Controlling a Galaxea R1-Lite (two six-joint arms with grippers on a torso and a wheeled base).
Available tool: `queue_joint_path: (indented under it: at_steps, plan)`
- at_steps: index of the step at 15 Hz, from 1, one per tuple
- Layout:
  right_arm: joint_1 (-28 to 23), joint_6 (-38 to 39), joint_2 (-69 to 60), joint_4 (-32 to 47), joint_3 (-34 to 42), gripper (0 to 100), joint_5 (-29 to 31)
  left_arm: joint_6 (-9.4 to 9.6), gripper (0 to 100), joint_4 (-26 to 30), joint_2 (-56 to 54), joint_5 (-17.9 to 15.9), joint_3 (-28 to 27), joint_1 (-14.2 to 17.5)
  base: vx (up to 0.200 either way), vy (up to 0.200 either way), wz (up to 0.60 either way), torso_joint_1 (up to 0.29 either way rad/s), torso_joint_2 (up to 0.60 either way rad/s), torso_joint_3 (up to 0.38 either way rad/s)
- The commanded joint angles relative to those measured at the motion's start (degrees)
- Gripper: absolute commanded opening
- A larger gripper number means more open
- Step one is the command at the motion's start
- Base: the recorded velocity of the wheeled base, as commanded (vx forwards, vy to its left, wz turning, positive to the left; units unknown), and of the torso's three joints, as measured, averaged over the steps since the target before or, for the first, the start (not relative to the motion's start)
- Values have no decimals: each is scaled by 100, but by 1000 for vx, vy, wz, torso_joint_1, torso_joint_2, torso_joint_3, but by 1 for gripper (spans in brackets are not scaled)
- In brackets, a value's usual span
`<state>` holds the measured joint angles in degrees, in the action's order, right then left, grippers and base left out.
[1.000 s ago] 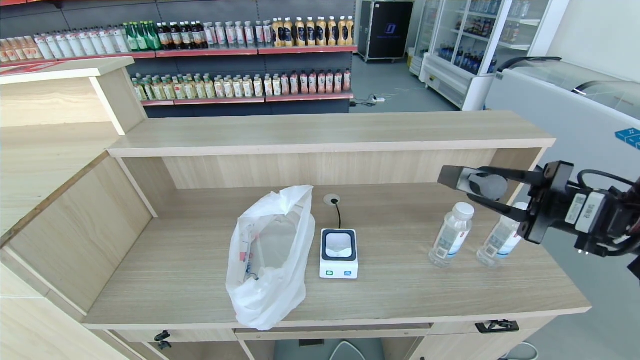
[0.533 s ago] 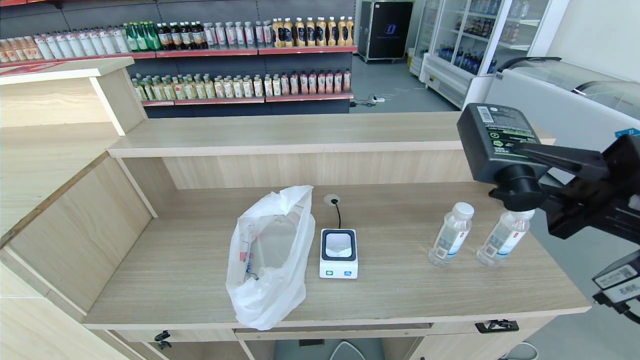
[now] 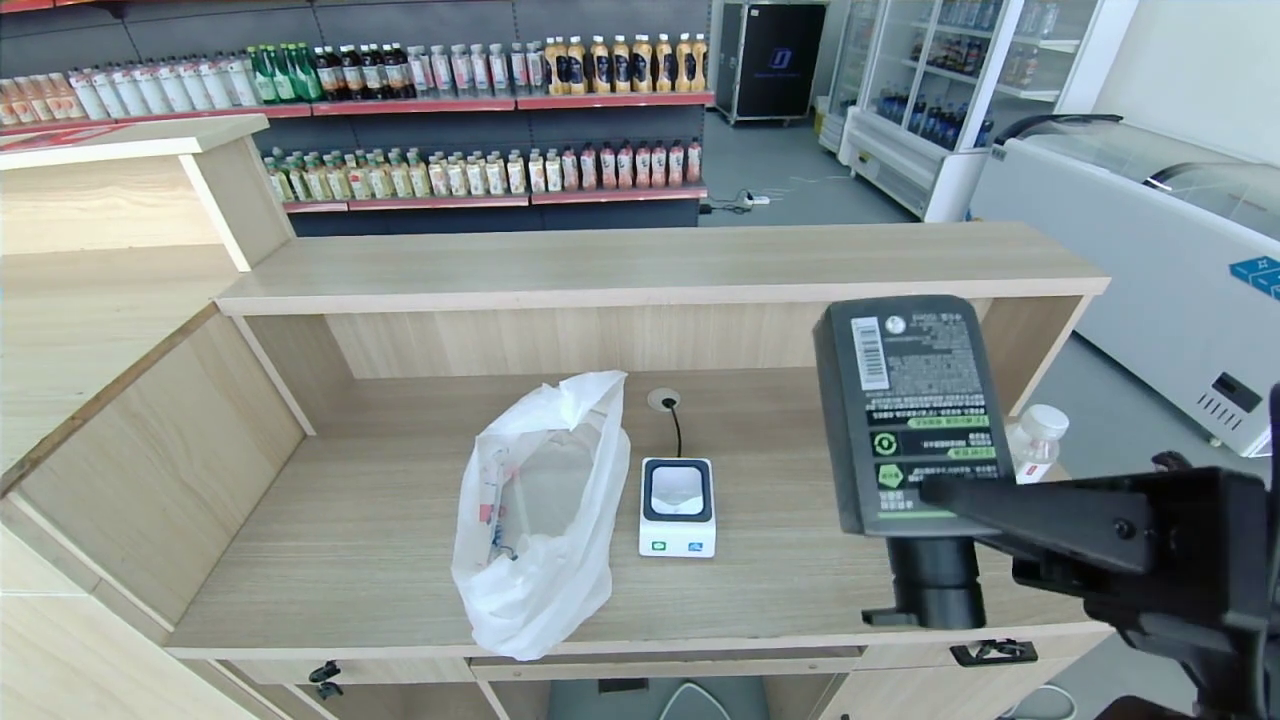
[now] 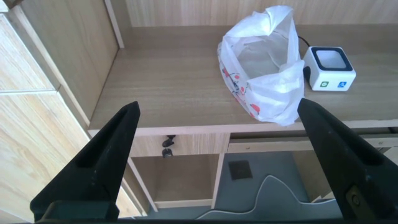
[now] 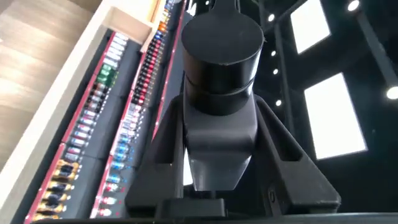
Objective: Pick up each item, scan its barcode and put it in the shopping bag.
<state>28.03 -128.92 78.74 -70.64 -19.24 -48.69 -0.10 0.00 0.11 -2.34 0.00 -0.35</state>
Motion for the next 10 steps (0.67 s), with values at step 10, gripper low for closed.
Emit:
queue_joint_path:
  at_steps: [10]
  plan:
    - [1803, -705, 151, 1097, -722, 0, 553, 1, 100, 0, -2, -3, 0, 0, 0, 0, 0, 0, 0, 0]
